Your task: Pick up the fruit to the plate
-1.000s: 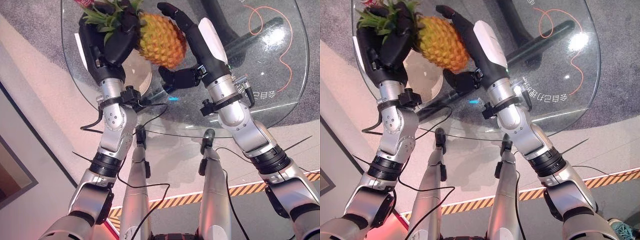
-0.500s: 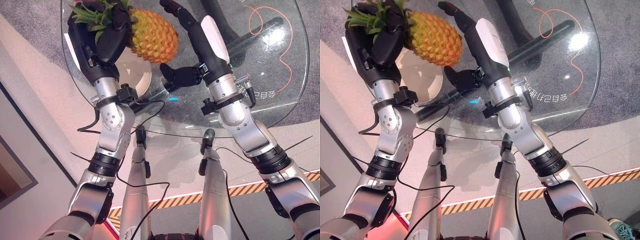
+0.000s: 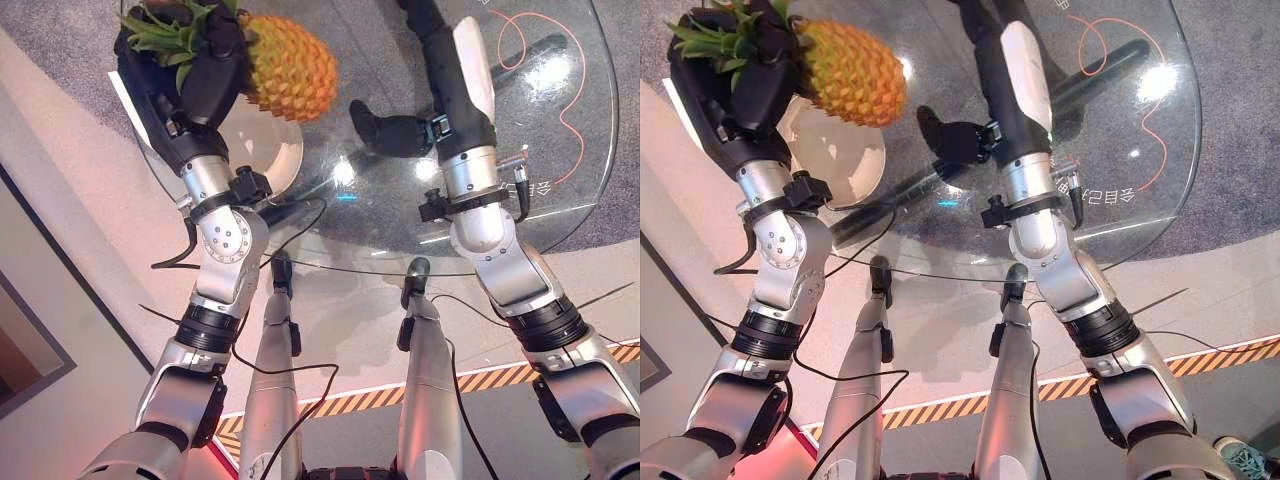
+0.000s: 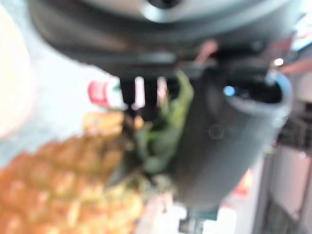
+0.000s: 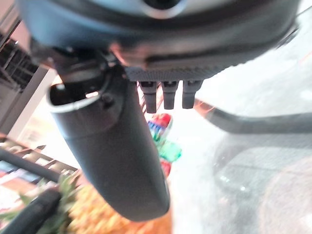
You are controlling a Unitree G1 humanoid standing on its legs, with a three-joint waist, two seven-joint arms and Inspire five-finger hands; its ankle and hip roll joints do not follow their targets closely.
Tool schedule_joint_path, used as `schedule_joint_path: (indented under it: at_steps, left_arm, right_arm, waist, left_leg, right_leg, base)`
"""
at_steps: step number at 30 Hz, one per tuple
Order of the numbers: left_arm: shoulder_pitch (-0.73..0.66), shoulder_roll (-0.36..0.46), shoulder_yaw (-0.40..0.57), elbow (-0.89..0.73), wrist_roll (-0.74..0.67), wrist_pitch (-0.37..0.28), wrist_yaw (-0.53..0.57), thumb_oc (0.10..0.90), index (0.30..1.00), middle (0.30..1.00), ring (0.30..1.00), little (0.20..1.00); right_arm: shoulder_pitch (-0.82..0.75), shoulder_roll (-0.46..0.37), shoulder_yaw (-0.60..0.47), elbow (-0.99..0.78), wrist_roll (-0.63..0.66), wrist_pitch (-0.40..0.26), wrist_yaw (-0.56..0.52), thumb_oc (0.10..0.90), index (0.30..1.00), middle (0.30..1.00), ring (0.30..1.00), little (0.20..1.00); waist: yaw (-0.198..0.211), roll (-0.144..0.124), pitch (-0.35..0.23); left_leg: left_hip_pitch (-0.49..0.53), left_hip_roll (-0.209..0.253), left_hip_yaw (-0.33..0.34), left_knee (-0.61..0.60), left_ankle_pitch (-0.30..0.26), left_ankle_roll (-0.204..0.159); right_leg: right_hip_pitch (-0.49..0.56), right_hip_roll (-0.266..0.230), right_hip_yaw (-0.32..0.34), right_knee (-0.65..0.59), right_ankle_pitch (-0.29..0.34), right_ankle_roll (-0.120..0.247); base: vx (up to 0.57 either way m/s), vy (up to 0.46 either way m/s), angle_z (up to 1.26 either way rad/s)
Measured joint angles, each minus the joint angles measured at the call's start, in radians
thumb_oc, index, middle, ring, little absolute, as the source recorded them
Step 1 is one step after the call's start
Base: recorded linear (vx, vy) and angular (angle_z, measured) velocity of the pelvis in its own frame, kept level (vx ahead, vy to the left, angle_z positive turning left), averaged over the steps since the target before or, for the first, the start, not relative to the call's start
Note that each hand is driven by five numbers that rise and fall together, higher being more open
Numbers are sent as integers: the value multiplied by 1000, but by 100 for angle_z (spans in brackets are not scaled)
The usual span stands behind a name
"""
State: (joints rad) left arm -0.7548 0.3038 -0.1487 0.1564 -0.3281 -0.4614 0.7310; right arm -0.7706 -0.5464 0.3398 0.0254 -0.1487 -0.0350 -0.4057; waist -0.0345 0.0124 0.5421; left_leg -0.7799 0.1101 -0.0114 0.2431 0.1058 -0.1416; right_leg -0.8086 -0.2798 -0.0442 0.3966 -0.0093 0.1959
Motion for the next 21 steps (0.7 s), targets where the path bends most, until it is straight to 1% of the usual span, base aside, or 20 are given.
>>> schedule_joint_path:
  at_steps: [3,6,7,8,11,13,17,21]
  left_arm:
    - [0,6,11,7,20,-23,26,100,300,300,300,200]
    - [0,23,16,27,32,-53,50,100,300,300,300,200]
    - [1,27,21,31,32,-63,66,100,300,300,300,200]
    - [1,28,23,33,32,-69,71,100,300,300,300,200]
    - [2,32,44,50,32,-99,101,100,300,300,300,200]
    - [2,46,51,69,34,-120,120,100,300,300,300,200]
    - [2,78,54,119,70,-152,154,100,300,300,300,200]
    - [-3,100,53,150,71,-158,163,100,300,300,300,200]
  right_arm:
    - [32,-2,-24,32,3,-2,-61,800,900,900,900,900]
    - [72,-2,-57,75,6,-12,-147,800,900,900,900,900]
    - [89,-1,-74,92,27,-14,-191,800,900,900,900,900]
    - [97,-1,-82,98,35,-14,-208,800,900,900,900,900]
    - [115,-1,-124,166,76,-20,-331,800,900,900,900,900]
    - [120,-1,-160,214,120,-20,-401,800,900,900,900,900]
    - [117,-3,-213,328,212,-28,-498,800,900,900,900,900]
    - [116,-5,-246,487,329,-42,-566,800,900,900,900,900]
  waist:
    - [-1,0,0]
    - [-3,0,0]
    - [-4,-1,1]
    - [-3,-2,1]
    - [-8,-9,4]
    - [-12,-9,3]
    - [-20,-11,3]
    - [-23,-11,3]
  left_leg:
    - [0,0,0,0,0,0]
    - [0,1,1,0,0,0]
    - [0,1,1,0,0,0]
    - [0,1,1,0,0,0]
    - [4,3,5,0,0,0]
    - [5,4,8,0,0,0]
    - [6,10,19,0,0,0]
    - [9,16,28,-4,0,0]
  right_leg:
    - [0,0,0,0,0,0]
    - [0,1,0,0,1,0]
    - [0,1,0,-1,1,0]
    - [0,1,1,-1,1,0]
    - [1,2,2,-1,4,-2]
    - [0,2,2,-4,7,-2]
    - [2,7,1,-22,23,-4]
    - [5,12,1,-39,36,-7]
  base:
    - [0,0,0]
    - [0,0,0]
    - [0,0,0]
    - [-11,34,-2]
    - [-20,35,-3]
    - [4,27,-4]
    - [0,6,-9]
    - [-4,-16,-8]
